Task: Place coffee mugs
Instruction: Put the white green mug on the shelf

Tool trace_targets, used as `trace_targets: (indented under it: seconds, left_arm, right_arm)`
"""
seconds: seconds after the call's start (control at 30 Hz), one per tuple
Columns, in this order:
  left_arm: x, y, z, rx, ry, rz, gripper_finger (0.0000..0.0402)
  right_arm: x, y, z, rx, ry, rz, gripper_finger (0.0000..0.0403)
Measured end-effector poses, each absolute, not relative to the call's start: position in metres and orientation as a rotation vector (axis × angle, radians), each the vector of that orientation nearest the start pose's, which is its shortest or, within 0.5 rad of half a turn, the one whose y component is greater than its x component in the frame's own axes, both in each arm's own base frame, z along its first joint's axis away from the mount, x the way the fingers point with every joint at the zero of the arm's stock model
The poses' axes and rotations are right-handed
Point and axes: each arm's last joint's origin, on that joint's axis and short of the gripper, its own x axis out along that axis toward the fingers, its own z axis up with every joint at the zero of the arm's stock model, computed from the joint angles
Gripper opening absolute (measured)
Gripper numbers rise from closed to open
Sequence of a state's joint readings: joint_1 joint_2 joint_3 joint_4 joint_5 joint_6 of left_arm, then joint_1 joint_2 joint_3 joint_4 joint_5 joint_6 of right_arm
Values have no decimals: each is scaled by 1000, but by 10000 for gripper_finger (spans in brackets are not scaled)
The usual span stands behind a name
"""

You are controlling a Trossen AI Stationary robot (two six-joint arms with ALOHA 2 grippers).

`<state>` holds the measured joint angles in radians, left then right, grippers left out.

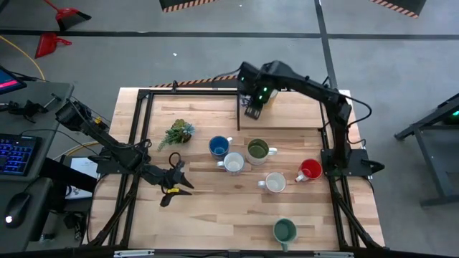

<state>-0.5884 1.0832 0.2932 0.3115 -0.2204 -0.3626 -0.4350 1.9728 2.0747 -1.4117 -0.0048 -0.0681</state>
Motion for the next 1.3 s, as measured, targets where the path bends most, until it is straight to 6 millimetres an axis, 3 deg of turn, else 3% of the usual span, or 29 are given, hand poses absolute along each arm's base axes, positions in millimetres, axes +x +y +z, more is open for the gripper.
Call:
trace_targets:
  seconds: [0.3,0.63,0.87,1.03,1.3]
  left_arm:
    - [167,-104,161,-162,498,-268,113]
    - [167,-104,161,-163,498,-267,113]
    - [167,-104,161,-162,499,-267,113]
    - [167,-104,161,-162,499,-267,113]
    - [167,-104,161,-162,499,-267,113]
  right_arm:
    - [384,-88,340,66,1219,-141,92]
    - [418,-42,343,3,993,-56,92]
    - [430,-14,321,-1,1067,4,92]
    - [430,5,297,-26,1223,29,92]
    - [425,38,292,-132,1281,0,92]
